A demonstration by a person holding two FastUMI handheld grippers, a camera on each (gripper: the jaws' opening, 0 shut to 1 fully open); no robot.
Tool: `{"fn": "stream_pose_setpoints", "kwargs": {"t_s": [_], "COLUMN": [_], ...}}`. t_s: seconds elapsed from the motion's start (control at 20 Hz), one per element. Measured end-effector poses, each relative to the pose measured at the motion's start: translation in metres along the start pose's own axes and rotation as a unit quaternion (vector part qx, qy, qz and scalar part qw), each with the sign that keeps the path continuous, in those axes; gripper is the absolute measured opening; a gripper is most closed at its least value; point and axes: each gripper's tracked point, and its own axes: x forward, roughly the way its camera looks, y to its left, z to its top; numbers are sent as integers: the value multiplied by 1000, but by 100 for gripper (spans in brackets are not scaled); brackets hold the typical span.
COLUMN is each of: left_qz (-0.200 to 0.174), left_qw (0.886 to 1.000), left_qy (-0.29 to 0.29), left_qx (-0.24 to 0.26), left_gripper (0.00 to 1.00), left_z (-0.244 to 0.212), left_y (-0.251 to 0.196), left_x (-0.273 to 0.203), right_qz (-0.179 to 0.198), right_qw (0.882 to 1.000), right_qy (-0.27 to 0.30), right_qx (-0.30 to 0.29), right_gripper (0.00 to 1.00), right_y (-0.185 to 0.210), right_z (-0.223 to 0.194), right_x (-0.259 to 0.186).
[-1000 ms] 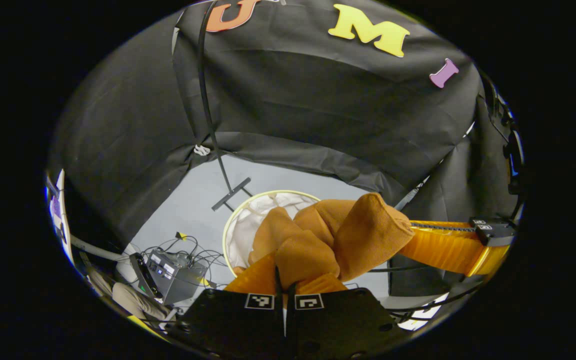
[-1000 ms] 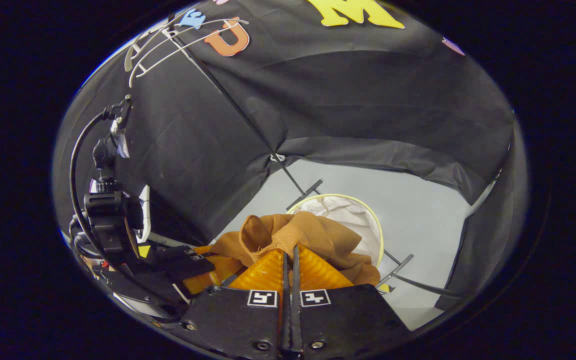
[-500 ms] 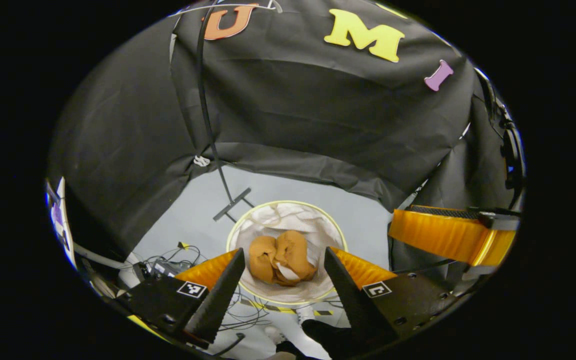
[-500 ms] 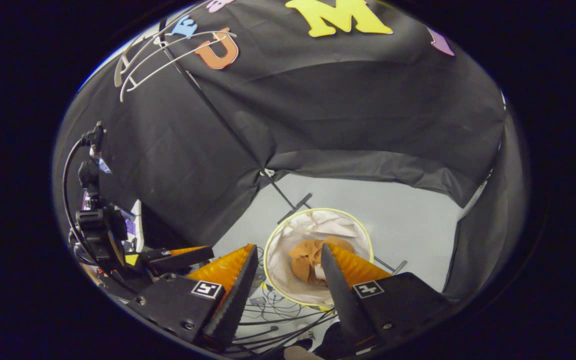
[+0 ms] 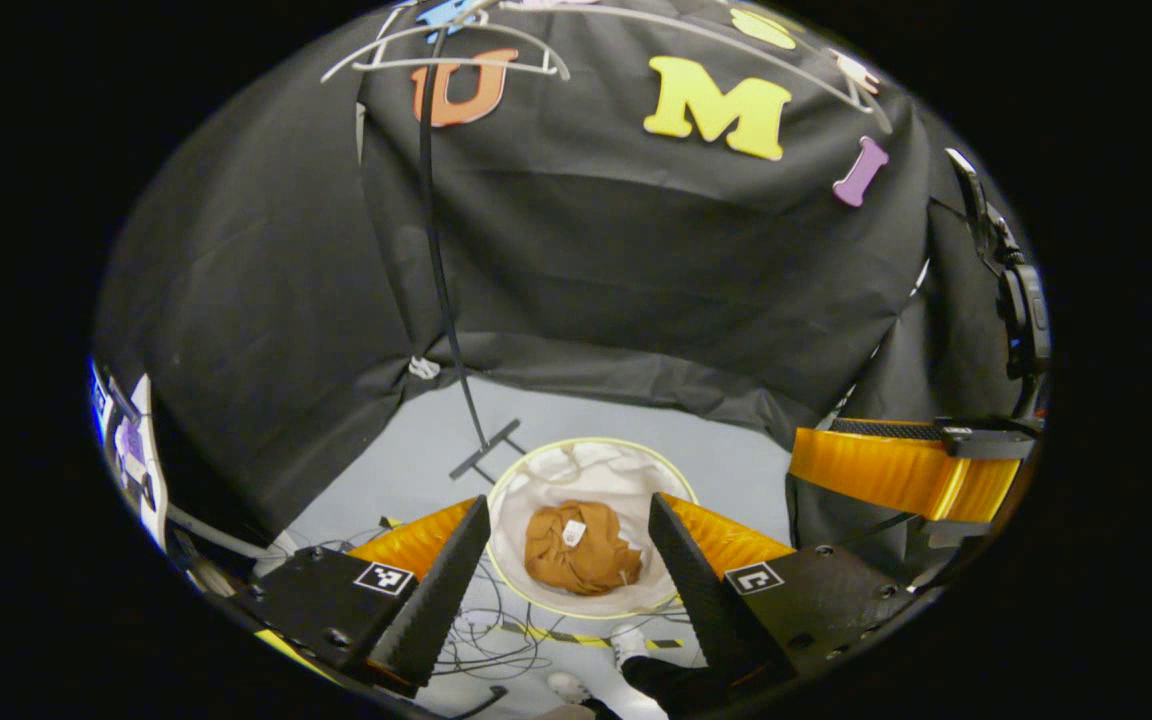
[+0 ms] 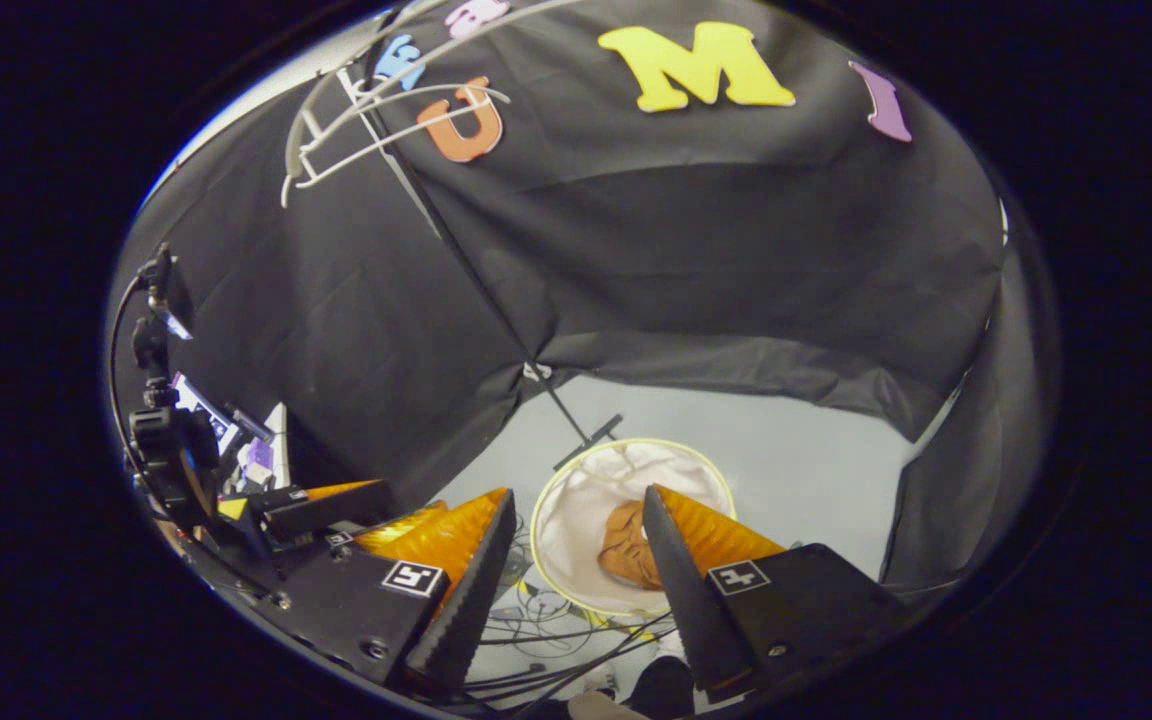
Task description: Grasp the clothes on the hanger with both hands and then place them into the laundry hamper below.
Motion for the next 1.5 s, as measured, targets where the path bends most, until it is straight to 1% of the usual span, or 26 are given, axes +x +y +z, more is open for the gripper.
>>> {"fn": "stream_pose_setpoints", "kwargs": {"t_s": [0.15, 0.2, 0.25, 0.3, 0.35, 0.4, 0.45, 0.5, 0.55, 0.65, 0.7, 0.75, 0.8, 0.9, 0.95, 1.0, 1.05, 1.15, 1.2, 1.3, 1.35, 1.4, 1.5], "left_qz": [7, 10, 13, 16, 14, 10, 9, 7, 5, 5, 7, 11, 13, 9, 15, 24, 29, 33, 37, 62, 73, 75, 70], "left_qw": [997, 995, 993, 990, 985, 980, 973, 966, 960, 948, 941, 936, 929, 917, 912, 909, 909, 908, 909, 910, 908, 907, 907], "left_qy": [-69, -90, -111, -135, -165, -196, -225, -252, -276, -316, -334, -351, -369, -398, -408, -414, -415, -417, -413, -409, -411, -413, -416], "left_qx": [24, 31, 37, 40, 44, 46, 47, 48, 49, 48, 45, 39, 33, 25, 28, 32, 37, 34, 31, 28, 21, 15, 9], "left_gripper": [97, 97, 100, 100, 97, 92, 100, 100, 92, 93, 94, 95, 96, 97, 98, 99, 100, 100, 100, 100, 100, 100, 100], "left_z": [35, 45, 56, 68, 80, 90, 98, 109, 116, 127, 133, 137, 144, 154, 155, 150, 148, 145, 139, 118, 113, 111, 111], "left_y": [9, 11, 15, 17, 20, 20, 23, 25, 30, 36, 36, 37, 39, 38, 38, 37, 35, 34, 38, 51, 55, 51, 43], "left_x": [-56, -79, -102, -121, -147, -169, -193, -220, -242, -285, -306, -328, -349, -379, -396, -411, -421, -432, -432, -441, -446, -447, -445], "right_qz": [-28, -34, -40, -47, -55, -64, -76, -84, -87, -79, -69, -59, -53, -61, -58, -59, -60, -70, -75, -80, -87, -88, -82], "right_qw": [996, 994, 991, 987, 980, 973, 964, 956, 949, 939, 935, 931, 929, 920, 914, 909, 904, 901, 899, 894, 895, 896, 902], "right_qy": [-71, -95, -119, -145, -178, -210, -240, -269, -292, -329, -344, -355, -361, -381, -396, -410, -421, -427, -429, -438, -434, -430, -419], "right_qx": [-35, -43, -50, -58, -65, -75, -82, -85, -80, -58, -51, -52, -60, -63, -60, -52, -46, -39, -41, -52, -60, -66, -67], "right_gripper": [83, 82, 82, 83, 83, 84, 86, 93, 100, 100, 100, 100, 100, 100, 100, 100, 100, 100, 100, 99, 99, 99, 99], "right_y": [16, 25, 35, 44, 50, 57, 63, 68, 77, 97, 106, 116, 134, 135, 140, 136, 137, 133, 132, 130, 126, 124, 123], "right_z": [26, 31, 39, 46, 54, 62, 69, 67, 69, 61, 58, 54, 39, 38, 37, 44, 44, 35, 31, 24, 20, 13, 7], "right_x": [-50, -69, -88, -110, -134, -160, -184, -199, -221, -264, -284, -297, -296, -333, -350, -381, -392, -403, -407, -413, -412, -408, -402]}}
